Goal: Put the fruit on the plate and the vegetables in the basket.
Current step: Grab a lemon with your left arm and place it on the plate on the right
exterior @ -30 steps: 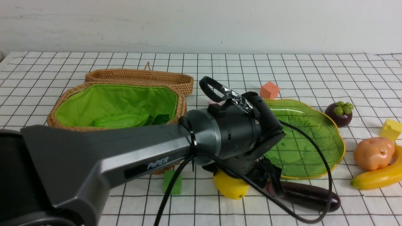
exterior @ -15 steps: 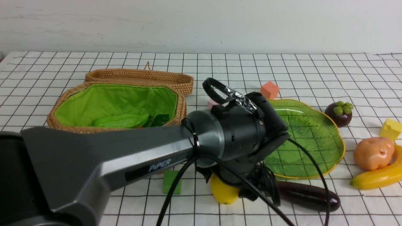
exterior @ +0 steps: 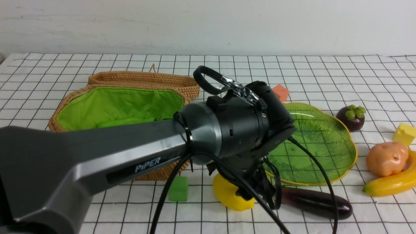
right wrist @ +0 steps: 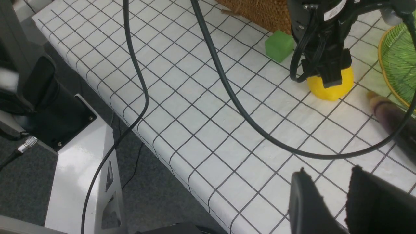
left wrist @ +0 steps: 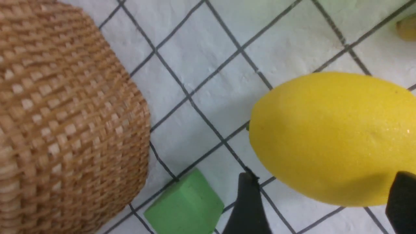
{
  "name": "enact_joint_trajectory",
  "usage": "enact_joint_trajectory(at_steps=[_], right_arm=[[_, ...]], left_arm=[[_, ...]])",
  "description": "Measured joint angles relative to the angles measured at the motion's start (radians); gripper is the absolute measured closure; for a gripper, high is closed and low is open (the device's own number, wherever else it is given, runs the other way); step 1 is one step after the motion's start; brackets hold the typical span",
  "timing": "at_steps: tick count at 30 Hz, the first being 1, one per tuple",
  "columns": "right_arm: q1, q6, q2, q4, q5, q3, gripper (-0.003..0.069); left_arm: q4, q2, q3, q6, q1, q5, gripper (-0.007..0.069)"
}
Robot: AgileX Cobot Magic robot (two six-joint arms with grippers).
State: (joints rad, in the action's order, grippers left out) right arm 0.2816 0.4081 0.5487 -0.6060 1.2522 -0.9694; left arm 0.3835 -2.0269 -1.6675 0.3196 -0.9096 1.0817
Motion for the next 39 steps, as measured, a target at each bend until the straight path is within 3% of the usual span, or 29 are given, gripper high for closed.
enact_joint_trajectory(at_steps=[3, 4, 6, 7, 9, 11, 14, 18, 24, 27, 31, 35, 39], right_arm=[[0.0, 0.002, 0.0, 0.0, -0.001, 0.0, 0.0442], [0.0, 0.002, 0.0, 0.0, -0.002, 0.0, 0.0442], [0.0, 0.002, 0.0, 0.0, -0.002, 0.0, 0.0442], [0.0, 0.002, 0.0, 0.0, -0.002, 0.0, 0.0442], [0.0, 0.002, 0.0, 0.0, -0.002, 0.0, 0.0442], [0.0, 0.002, 0.0, 0.0, -0.002, 0.0, 0.0442], [0.0, 0.002, 0.0, 0.0, -0.002, 0.0, 0.0442], [0.0, 0.002, 0.0, 0.0, -0.001, 0.0, 0.0442], [0.0, 0.002, 0.0, 0.0, 0.0, 0.0, 0.0442], [0.0, 0.002, 0.0, 0.0, 0.002, 0.0, 0.0442], [0.0, 0.002, 0.0, 0.0, 0.002, 0.0, 0.0442], [0.0, 0.002, 0.0, -0.002, 0.002, 0.0, 0.0438], [0.0, 0.006, 0.0, -0.019, 0.002, 0.0, 0.0438]], left_arm=[[0.006, 0.006, 0.0, -0.075, 0.0, 0.004, 0.0102], [0.006, 0.011, 0.0, -0.206, 0.0, 0.026, 0.0104], [0.006, 0.014, 0.0, -0.32, 0.0, 0.046, 0.0107], [0.002, 0.02, 0.0, -0.46, 0.0, 0.082, 0.0117], [-0.012, 0.024, 0.0, -0.6, 0.0, 0.114, 0.0131], [-0.038, 0.029, 0.0, -0.646, 0.0, 0.127, 0.0148], [-0.067, 0.032, 0.0, -0.572, 0.0, 0.123, 0.0164], [-0.082, 0.032, 0.0, -0.33, 0.0, 0.094, 0.0163], [-0.082, 0.032, 0.0, -0.216, 0.0, 0.056, 0.0073], [-0.081, 0.032, 0.0, -0.032, 0.0, 0.012, -0.0003], [-0.089, 0.032, 0.0, 0.209, 0.015, -0.045, -0.0024], [-0.121, 0.03, 0.0, 0.342, 0.057, -0.097, -0.0022], [-0.187, 0.019, 0.0, 0.382, 0.107, -0.127, -0.0017]])
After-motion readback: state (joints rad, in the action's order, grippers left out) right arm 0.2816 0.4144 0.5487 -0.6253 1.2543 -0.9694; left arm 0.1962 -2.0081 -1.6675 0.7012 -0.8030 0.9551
